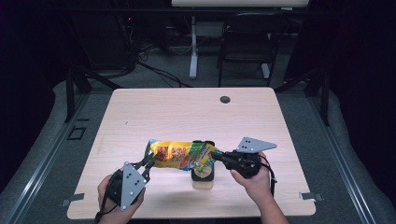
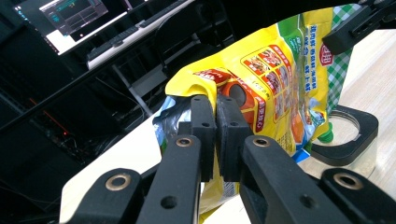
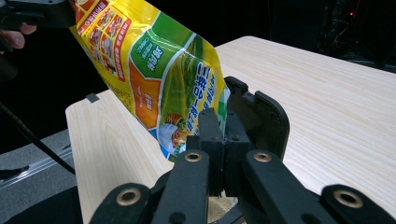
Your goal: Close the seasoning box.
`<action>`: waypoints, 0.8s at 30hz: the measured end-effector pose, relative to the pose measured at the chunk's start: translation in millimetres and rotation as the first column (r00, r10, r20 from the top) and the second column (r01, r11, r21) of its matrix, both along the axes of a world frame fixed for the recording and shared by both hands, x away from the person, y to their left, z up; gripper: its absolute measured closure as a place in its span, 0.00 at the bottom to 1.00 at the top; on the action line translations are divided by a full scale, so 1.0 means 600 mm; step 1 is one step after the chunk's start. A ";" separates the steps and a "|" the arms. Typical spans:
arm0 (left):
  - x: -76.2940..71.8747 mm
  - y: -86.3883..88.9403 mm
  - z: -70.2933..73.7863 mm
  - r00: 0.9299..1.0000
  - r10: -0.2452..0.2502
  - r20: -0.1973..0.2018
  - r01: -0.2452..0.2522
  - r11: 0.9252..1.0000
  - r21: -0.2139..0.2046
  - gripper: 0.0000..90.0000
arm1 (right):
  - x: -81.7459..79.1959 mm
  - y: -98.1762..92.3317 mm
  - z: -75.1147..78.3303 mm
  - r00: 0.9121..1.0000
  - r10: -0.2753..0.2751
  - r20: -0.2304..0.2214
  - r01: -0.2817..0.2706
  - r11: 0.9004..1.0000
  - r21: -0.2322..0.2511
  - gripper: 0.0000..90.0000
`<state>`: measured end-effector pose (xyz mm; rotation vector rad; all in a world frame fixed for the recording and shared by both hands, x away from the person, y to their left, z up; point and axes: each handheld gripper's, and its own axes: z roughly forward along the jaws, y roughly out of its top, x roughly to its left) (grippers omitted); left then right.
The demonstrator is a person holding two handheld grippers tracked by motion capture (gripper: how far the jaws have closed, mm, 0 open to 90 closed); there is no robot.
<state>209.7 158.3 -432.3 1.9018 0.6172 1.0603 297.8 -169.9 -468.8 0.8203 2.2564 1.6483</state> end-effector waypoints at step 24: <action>0.001 0.006 0.005 1.000 0.004 0.000 -0.004 1.000 -0.008 0.97 | -0.004 0.003 0.005 1.000 0.019 -0.004 -0.019 1.000 0.004 0.99</action>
